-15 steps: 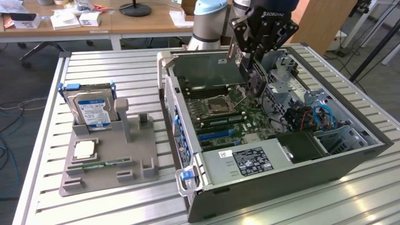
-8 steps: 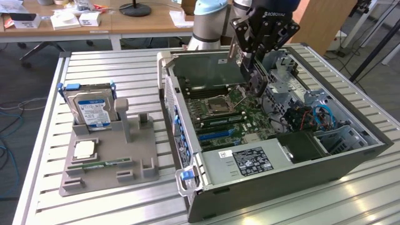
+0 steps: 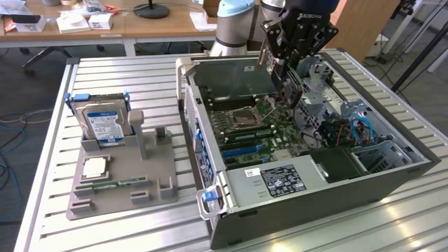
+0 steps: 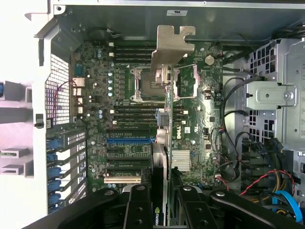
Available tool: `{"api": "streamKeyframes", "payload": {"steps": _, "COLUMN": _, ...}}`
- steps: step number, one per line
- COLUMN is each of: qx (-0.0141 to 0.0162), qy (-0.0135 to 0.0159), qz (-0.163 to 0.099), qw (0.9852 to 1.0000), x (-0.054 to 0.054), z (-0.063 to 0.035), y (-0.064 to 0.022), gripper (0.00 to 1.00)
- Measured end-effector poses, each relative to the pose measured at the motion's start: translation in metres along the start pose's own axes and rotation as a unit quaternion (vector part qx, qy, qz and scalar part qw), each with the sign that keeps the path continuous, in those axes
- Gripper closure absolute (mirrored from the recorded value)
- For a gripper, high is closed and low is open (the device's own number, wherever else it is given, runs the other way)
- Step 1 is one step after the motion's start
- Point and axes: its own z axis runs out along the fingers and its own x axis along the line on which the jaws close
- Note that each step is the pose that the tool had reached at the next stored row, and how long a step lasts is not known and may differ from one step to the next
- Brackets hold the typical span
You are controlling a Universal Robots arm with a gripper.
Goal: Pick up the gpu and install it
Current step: 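Insert the gpu into the slot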
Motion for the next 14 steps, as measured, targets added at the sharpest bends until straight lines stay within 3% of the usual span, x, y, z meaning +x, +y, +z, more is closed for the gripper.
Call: {"api": "streamKeyframes", "payload": {"steps": 14, "qx": -0.0001, "qy": 0.0004, "qz": -0.009, "qw": 1.0, "x": 0.0001, "z": 0.0001, "y": 0.0, "gripper": 0.74}}
